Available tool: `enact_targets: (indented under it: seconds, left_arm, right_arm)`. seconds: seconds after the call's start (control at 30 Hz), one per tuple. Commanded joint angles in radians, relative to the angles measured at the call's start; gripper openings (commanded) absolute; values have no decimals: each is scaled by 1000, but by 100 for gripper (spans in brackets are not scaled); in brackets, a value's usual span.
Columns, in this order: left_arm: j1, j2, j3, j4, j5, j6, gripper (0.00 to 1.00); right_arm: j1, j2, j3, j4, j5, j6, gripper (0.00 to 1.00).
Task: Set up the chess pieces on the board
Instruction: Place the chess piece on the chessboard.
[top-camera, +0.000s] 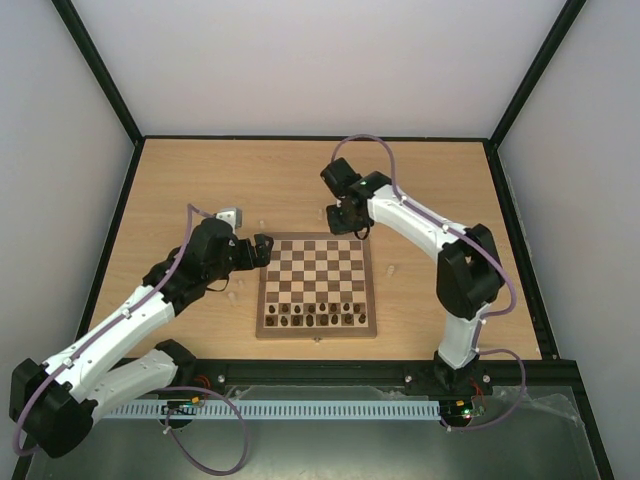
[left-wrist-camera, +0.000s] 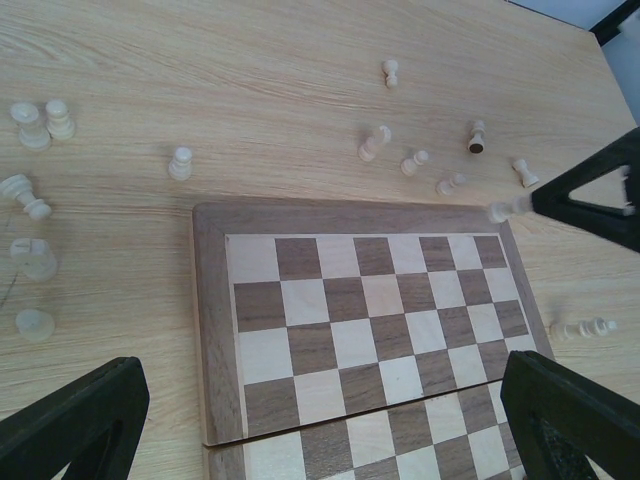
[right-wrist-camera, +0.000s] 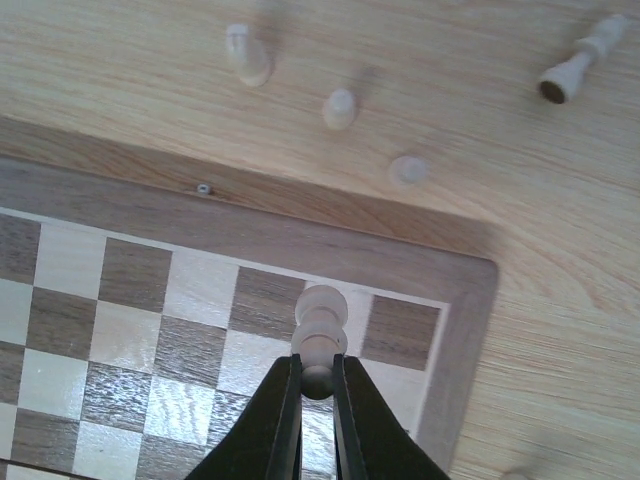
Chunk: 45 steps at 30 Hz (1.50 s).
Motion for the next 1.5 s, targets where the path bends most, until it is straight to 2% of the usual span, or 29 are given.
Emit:
enact_targets:
  seconds: [0.0,0.67,1.47]
  left_arm:
    - [-1,-21,0,-20,-11,10,99]
    - [-2,6,-4,-6,-19,14,100]
    - [-1,4,-9,-5,-17,11,99]
  right_arm:
    - [32,69,47,-99,-4,6,7]
    - [45,185,106,-76,-63,-12,7]
    - [56,158,81,-95,-46,-11,11]
